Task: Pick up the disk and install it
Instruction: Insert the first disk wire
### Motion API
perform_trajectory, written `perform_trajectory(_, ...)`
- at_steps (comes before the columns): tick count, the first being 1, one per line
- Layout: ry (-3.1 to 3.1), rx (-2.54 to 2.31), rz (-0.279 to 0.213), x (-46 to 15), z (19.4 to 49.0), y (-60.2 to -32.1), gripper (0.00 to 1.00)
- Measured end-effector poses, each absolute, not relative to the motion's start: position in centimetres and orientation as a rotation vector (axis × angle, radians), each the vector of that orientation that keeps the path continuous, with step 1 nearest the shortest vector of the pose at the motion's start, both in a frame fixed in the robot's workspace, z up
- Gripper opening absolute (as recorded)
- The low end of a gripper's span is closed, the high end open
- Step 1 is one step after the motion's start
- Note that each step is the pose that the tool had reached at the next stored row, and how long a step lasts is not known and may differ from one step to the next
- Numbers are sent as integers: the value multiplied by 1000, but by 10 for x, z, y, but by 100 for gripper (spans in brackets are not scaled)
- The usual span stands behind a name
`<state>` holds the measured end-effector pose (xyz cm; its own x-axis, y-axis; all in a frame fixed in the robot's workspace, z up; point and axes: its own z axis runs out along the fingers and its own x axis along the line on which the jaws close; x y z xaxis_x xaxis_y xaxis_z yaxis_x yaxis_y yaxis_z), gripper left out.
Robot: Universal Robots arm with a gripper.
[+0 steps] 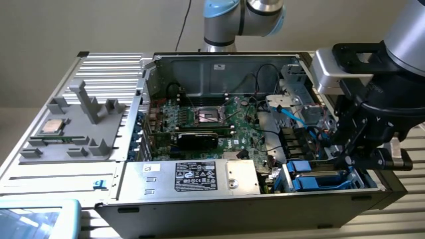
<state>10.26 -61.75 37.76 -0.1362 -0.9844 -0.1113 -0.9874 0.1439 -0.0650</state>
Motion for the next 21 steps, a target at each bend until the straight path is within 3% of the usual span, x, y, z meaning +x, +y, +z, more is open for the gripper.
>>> perform_trajectory(21, 1983, -2265, 75, 114, 367, -618, 40)
